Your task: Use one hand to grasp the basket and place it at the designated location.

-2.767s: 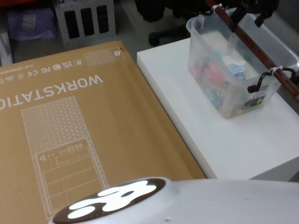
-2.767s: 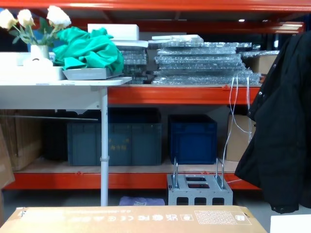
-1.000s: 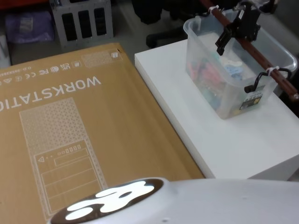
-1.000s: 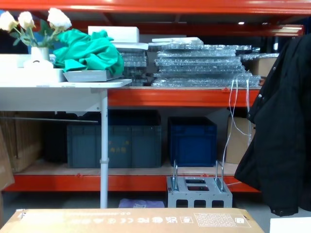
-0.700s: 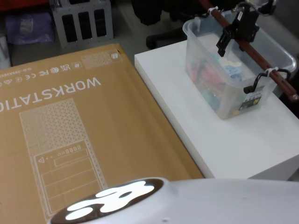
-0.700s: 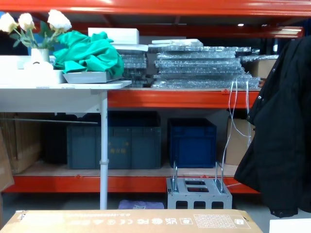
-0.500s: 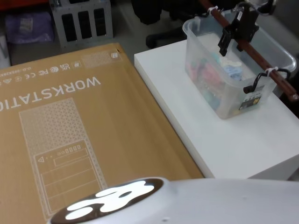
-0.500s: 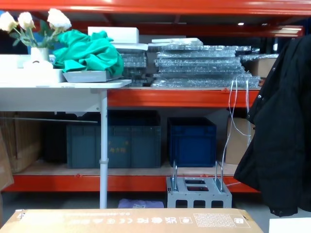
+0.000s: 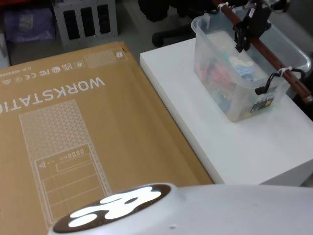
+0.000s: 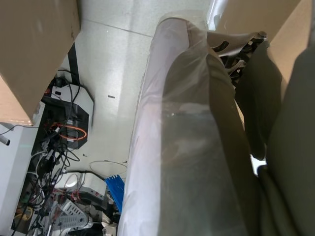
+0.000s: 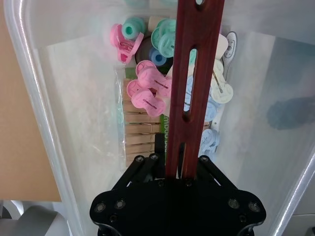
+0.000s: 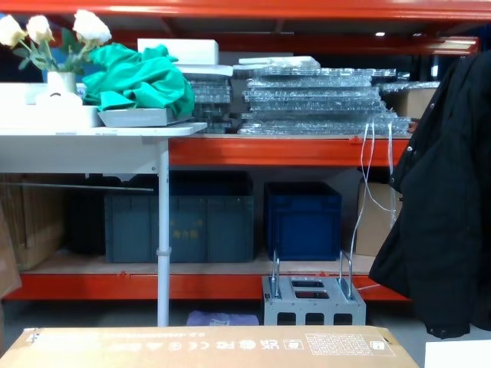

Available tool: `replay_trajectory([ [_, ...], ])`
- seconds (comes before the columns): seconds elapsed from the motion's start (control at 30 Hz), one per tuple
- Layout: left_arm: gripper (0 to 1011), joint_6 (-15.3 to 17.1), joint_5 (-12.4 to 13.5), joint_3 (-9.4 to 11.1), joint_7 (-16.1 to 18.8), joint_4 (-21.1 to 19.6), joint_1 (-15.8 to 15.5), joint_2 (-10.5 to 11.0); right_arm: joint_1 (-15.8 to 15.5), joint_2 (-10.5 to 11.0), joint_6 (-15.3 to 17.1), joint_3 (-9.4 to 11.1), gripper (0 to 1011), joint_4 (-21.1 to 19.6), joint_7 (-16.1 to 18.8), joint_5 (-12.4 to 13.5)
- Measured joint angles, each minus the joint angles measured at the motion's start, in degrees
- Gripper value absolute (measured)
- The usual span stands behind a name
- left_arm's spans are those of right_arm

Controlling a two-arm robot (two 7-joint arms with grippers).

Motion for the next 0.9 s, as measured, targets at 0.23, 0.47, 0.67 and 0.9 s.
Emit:
replay_trajectory([
  [0.23,0,0.00,0.00,0.00,0.00,0.00,0.00,0.00,0.00,0.56,0.63,0.18,38,-0.92,-0.32,0.02],
  [0.47,0,0.00,0.00,0.00,0.00,0.00,0.00,0.00,0.09,1.01,0.78,0.41,1,-1.48,-0.48,0.02],
  [0.67,0,0.00,0.00,0.00,0.00,0.00,0.00,0.00,0.62,2.02,0.92,1.10,1,-2.70,-0.47,0.36],
  [0.9,0,0.00,0.00,0.00,0.00,0.00,0.00,0.00,1.08,2.87,1.16,1.74,1,-3.85,-0.43,0.78],
])
